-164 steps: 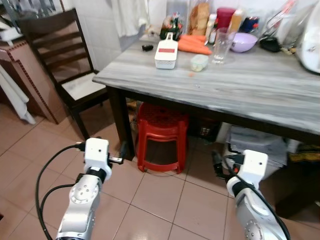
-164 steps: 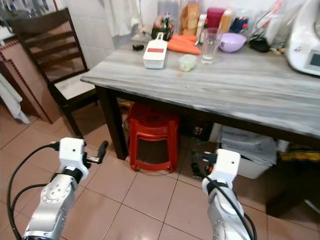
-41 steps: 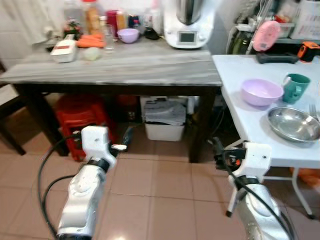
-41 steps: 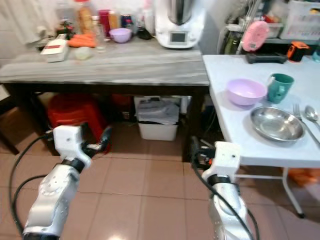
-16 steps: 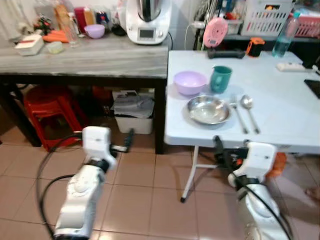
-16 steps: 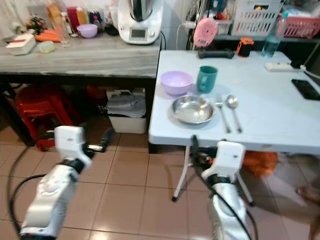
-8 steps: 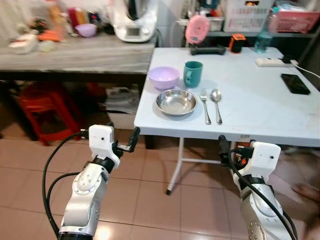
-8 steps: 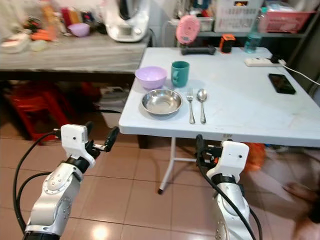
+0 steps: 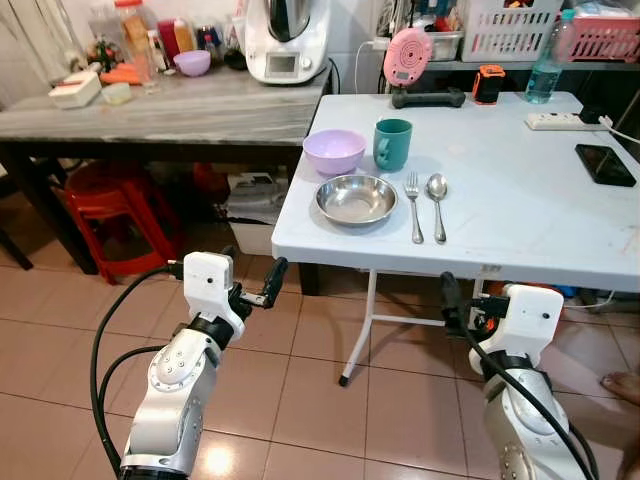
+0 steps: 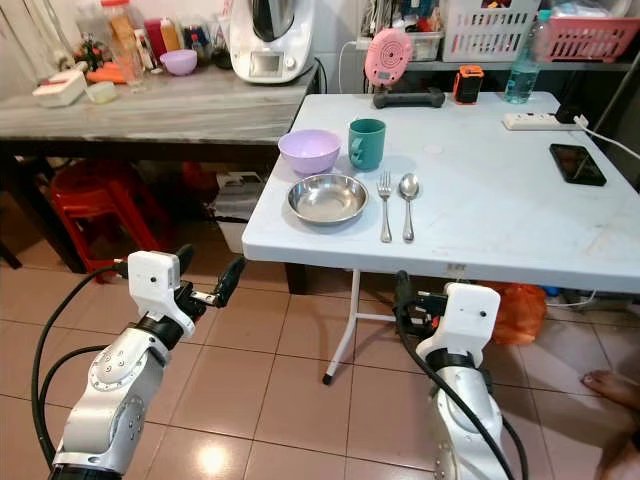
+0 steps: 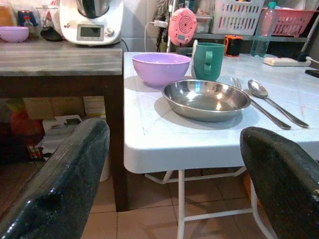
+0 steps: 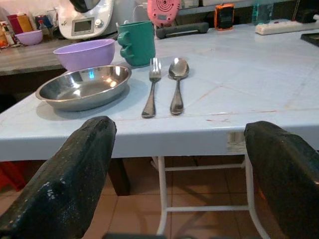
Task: Setting the table
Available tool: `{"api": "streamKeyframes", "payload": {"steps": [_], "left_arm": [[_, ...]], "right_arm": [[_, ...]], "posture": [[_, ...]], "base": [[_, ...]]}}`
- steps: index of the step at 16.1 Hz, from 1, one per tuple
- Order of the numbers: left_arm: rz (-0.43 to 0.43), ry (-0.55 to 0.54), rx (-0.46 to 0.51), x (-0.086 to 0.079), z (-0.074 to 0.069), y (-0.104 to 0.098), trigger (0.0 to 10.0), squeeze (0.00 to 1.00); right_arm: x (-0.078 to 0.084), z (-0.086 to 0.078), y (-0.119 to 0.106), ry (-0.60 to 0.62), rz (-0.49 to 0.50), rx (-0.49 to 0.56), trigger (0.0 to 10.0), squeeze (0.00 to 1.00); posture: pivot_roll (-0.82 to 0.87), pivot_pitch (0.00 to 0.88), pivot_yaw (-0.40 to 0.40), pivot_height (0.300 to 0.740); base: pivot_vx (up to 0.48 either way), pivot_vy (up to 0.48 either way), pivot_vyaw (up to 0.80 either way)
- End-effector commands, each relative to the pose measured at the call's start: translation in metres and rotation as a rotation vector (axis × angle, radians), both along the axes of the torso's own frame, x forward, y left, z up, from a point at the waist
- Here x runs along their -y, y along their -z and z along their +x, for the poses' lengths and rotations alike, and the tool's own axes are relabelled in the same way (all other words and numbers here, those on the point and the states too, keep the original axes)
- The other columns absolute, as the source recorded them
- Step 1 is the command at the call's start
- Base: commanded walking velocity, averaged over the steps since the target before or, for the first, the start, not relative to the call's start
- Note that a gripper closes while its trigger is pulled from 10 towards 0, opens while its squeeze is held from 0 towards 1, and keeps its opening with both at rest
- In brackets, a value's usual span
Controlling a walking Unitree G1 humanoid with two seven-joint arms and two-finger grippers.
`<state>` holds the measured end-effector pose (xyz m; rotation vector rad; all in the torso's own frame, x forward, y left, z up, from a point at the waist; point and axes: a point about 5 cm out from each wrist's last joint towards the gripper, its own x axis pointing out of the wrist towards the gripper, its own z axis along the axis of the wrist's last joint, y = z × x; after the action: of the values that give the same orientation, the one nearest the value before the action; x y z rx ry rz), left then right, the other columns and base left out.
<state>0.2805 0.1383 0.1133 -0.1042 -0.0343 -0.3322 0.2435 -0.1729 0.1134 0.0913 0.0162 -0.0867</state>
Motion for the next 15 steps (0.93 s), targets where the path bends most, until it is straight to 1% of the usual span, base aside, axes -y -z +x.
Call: {"api": "streamKeyframes", "payload": {"steps": [1, 10, 11, 15], "left_arm": [[0.004, -0.006, 0.015, -0.0037, 0.0002, -0.0036, 10.0, 0.0], [0.005, 0.008, 0.009, -0.0025, -0.0015, -0.0023, 10.0, 0.0], [0.005, 0.008, 0.008, -0.0024, -0.0018, -0.002, 10.0, 0.0], [0.002, 0.013, 0.002, -0.0012, -0.002, -0.0008, 10.0, 0.0]], "right_arm": [[-0.004, 0.0006, -0.004, -0.008, 0.001, 0.018, 10.0, 0.0], [-0.0044, -0.0005, -0.0045, -0.009, 0.002, 0.018, 10.0, 0.0], [-0.0046, -0.0005, -0.0045, -0.01, 0.005, 0.019, 10.0, 0.0], [-0.0044, -0.0005, -0.0053, -0.011, 0.003, 0.022, 10.0, 0.0]], "posture": [[-0.01, 0.0, 0.048, 0.74], [-0.01, 0.0, 0.049, 0.74], [-0.01, 0.0, 0.049, 0.74], [-0.01, 0.0, 0.046, 0.74]], "base": [[0.259, 0.0, 0.0], [0.301, 0.0, 0.0], [0.307, 0.0, -0.8], [0.294, 0.0, 0.0]]}}
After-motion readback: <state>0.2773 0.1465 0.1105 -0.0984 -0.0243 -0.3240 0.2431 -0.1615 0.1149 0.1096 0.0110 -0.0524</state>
